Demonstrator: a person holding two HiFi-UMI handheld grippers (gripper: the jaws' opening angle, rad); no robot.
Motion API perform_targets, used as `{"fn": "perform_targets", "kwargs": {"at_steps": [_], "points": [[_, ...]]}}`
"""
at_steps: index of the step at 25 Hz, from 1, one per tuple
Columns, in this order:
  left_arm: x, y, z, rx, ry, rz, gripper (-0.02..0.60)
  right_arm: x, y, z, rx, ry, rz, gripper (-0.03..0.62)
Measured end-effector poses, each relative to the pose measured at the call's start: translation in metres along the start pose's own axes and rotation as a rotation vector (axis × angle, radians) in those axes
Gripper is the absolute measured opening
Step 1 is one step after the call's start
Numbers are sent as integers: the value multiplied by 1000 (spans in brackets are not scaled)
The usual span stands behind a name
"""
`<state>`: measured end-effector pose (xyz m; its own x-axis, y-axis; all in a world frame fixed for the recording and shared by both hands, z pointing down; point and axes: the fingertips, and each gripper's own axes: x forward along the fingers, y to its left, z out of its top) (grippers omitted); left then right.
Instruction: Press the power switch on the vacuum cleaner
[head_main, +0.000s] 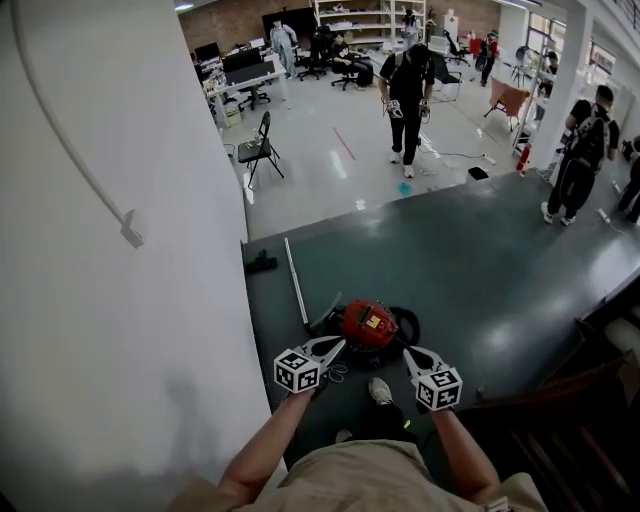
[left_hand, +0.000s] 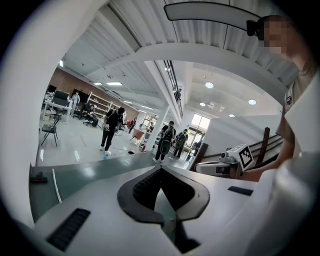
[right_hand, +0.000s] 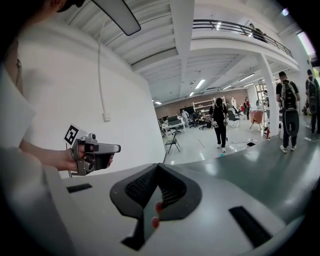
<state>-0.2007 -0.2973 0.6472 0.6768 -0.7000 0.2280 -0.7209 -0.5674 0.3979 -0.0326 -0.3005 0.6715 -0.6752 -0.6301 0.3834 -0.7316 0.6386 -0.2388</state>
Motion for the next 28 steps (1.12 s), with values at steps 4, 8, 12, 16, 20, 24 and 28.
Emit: {"fn": "perform_targets", "kwargs": {"at_steps": [4, 8, 12, 16, 20, 24, 28], "points": [[21, 29, -11, -30, 25, 50, 6, 39, -38, -20, -1, 61, 1, 11], [52, 62, -21, -52, 63, 99, 6, 86, -90, -36, -49, 118, 10, 11], [98, 111, -24, -52, 89, 127, 6, 154, -142, -49, -74, 175, 15, 11], [143, 152, -46, -75, 108, 141, 6, 218, -183, -87, -107, 266, 31, 11], [177, 185, -77, -99, 143, 161, 6, 277, -210, -142, -162, 378, 66, 11], [199, 215, -105, -143, 171, 199, 6, 322, -222, -198, -214, 482, 107, 11], [218, 234, -138, -168, 197, 218, 6, 350, -232, -256, -251, 604, 135, 11]]}}
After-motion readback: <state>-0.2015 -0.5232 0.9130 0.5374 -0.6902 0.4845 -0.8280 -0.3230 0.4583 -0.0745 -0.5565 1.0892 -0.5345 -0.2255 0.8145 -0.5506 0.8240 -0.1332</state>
